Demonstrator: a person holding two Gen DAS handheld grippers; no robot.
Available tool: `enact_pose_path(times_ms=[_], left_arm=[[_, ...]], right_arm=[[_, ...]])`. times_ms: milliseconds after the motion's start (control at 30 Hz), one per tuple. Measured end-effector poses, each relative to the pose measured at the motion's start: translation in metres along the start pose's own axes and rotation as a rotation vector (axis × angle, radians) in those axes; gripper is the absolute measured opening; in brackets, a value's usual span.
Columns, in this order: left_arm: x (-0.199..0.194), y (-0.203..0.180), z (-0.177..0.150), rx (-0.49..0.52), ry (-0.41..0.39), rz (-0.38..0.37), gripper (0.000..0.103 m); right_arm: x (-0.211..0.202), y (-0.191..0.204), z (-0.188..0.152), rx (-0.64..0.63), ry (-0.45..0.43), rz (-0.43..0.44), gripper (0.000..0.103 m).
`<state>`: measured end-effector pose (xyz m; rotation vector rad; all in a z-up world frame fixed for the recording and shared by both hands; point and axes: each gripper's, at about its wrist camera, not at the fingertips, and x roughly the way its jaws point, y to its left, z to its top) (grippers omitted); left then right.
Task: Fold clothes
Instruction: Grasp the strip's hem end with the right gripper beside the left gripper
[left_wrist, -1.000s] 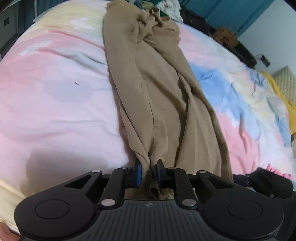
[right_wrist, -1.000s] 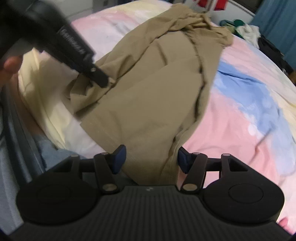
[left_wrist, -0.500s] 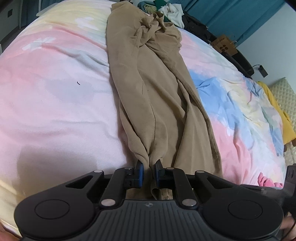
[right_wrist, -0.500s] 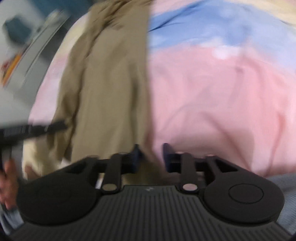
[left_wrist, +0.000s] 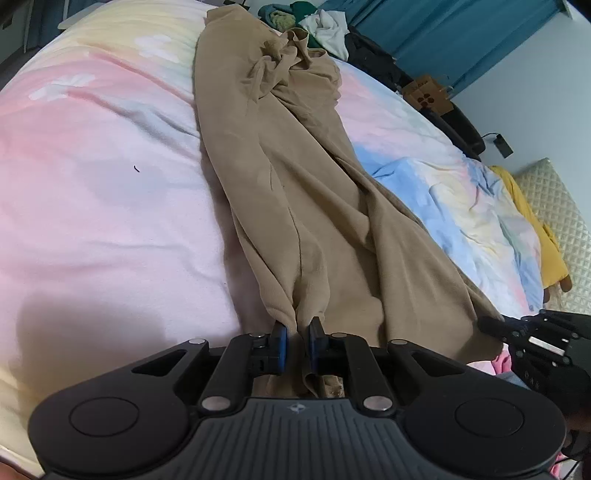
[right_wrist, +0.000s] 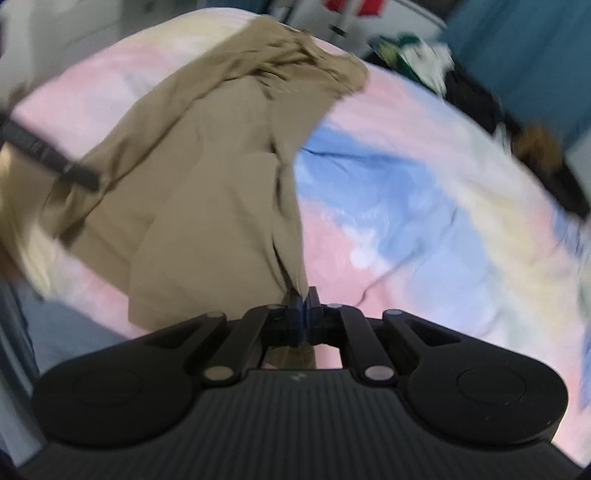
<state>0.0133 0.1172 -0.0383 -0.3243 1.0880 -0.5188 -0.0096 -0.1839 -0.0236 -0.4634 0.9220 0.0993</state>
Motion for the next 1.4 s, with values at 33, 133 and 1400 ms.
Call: enact_pose_path(times_ms=[33,133,1400], left_arm=[[0.0,0.0,0.0,0.003,0.0,0.002,0.012],[-0.001,-0.002,-0.001,0.009,0.003,0.008,0.012],[0.018,-0.005,0.007,-0.033,0.041,0.03,0.009]], right_arm=[[-0.003,0.013,-0.001,-0.06,-0.017,-0.016,0.004],[-0.007,0.057,-0.002,-0.235,-0.064,-0.051,0.005],[0.02,-0.032,0.0,0.412,-0.028,0.52,0.009]])
